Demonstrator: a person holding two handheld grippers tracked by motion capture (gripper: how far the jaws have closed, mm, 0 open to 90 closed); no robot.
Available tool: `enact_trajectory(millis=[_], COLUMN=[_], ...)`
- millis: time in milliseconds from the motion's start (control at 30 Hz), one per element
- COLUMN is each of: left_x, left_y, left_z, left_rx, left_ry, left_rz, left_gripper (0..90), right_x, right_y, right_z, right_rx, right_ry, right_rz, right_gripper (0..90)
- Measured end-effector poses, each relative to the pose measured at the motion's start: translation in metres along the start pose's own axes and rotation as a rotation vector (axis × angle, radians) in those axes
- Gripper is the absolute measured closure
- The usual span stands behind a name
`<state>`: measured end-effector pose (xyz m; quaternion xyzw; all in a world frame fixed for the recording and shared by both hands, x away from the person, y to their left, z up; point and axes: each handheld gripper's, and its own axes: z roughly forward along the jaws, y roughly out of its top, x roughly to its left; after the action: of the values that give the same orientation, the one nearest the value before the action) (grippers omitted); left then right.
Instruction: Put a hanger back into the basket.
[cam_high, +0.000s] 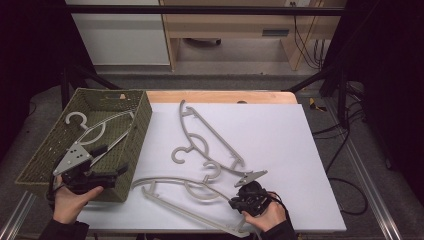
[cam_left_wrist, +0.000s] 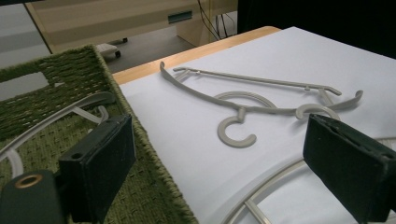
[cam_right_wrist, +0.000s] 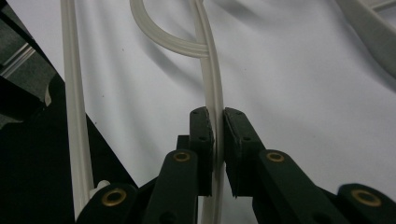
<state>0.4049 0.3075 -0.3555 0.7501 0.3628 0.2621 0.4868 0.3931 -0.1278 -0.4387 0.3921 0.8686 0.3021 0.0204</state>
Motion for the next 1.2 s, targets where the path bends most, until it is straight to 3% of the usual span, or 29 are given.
enact_trajectory(millis=[133,300,400,567,800,900,1000,1200], left_x=[-0.010,-0.029,-0.046,-0.063,-0.075,-0.076,-0.078,-0.081], left_y=[0.002,0.003,-0.001,-0.011,-0.019,-0.021,-0.022,-0.026], left_z=[0.006,0.021,0.040,0.073,0.114,0.128,0.138,0.150], left_rx=[0.017,0.075,0.156,0.269,0.414,0.451,0.484,0.494], left_ry=[-0.027,-0.088,-0.132,-0.186,-0.245,-0.260,-0.269,-0.291], left_rz=[0.030,0.087,0.150,0.221,0.289,0.317,0.357,0.411], left_gripper=[8.8,9.2,9.5,12.0,18.2,22.7,29.6,44.8], right_x=[-0.002,-0.004,-0.008,-0.011,-0.012,-0.011,-0.010,-0.010], right_y=[0.000,0.002,0.001,0.001,0.002,0.002,0.002,0.002], right_z=[-0.007,-0.016,-0.022,-0.027,-0.026,-0.026,-0.027,-0.026], right_rx=[-0.044,-0.047,-0.067,-0.072,-0.071,-0.076,-0.068,-0.062], right_ry=[0.003,0.004,0.007,0.011,0.010,0.011,0.005,0.003], right_rz=[-0.034,-0.042,-0.055,-0.060,-0.076,-0.075,-0.075,-0.089], right_gripper=[82.6,82.6,82.6,82.6,82.5,82.5,82.4,82.4])
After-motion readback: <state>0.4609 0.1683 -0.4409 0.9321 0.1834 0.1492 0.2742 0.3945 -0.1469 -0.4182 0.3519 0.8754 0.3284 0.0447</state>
